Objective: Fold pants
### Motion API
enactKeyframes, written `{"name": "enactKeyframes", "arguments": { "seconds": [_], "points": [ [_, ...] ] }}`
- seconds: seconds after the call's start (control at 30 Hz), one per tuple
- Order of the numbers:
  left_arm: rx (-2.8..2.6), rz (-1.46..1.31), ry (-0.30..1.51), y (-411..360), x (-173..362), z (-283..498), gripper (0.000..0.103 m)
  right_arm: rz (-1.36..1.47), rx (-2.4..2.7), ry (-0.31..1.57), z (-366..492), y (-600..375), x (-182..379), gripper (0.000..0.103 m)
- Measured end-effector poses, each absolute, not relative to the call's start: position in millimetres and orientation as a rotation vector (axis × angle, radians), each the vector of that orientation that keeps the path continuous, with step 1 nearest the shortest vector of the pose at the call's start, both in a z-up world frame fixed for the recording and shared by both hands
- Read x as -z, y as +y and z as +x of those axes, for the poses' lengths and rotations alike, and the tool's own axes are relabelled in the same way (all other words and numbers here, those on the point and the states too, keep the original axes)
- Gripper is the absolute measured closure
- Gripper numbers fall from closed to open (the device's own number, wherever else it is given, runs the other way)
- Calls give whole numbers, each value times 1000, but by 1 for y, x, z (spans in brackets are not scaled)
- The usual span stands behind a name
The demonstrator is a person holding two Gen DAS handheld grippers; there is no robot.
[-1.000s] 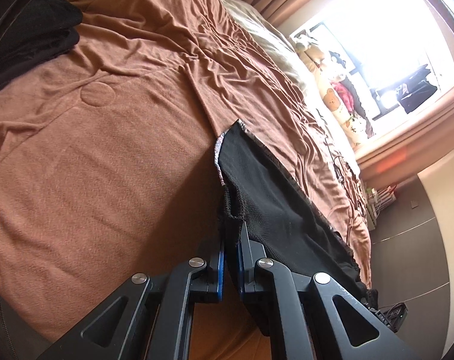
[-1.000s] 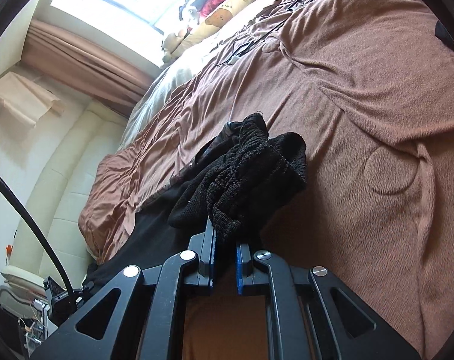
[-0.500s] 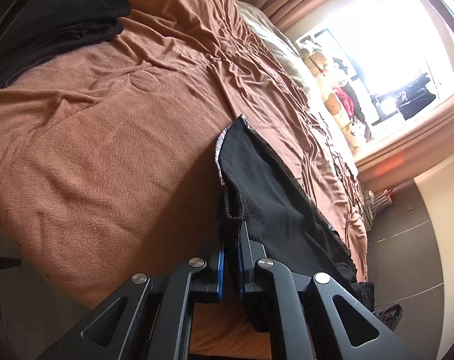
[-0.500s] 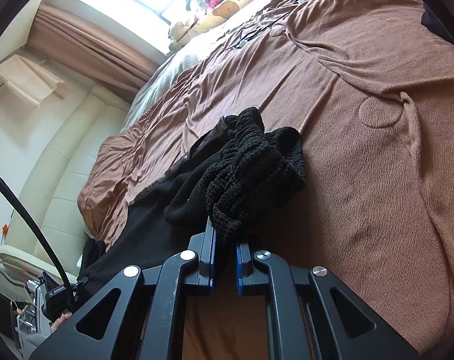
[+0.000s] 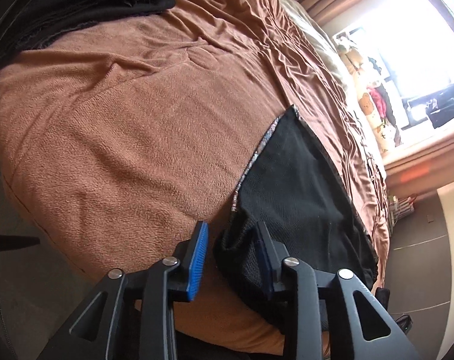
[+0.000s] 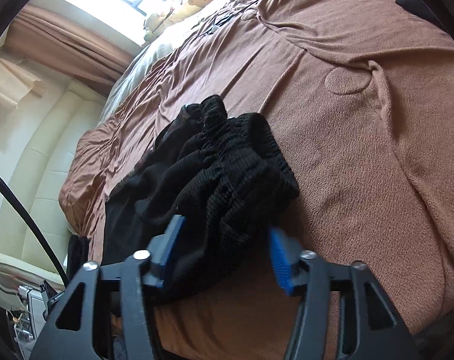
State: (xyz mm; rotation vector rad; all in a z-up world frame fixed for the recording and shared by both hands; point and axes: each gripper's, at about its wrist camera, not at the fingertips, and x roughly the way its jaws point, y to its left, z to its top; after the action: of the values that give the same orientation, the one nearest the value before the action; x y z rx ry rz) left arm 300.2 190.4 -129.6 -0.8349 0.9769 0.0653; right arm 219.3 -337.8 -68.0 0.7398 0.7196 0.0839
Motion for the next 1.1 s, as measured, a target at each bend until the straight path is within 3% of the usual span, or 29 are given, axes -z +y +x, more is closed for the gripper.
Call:
{"name": "enactKeyframes", "arguments": {
  "seconds": [0.07, 0.27, 0.6, 1.1],
  "points": [
    [-81, -812, 967, 193, 125, 299, 57, 700, -52, 695, 215, -339, 61, 35],
    [-71, -742, 944, 194, 106, 309, 53, 629, -36, 644, 204, -337, 50, 35],
    [-34, -640, 946, 182, 87, 348, 53, 501, -127, 664, 261, -335, 35, 35],
    [-6, -562, 1007, 166, 99, 388, 53, 383, -192, 797, 364, -325, 41, 35]
  ]
}}
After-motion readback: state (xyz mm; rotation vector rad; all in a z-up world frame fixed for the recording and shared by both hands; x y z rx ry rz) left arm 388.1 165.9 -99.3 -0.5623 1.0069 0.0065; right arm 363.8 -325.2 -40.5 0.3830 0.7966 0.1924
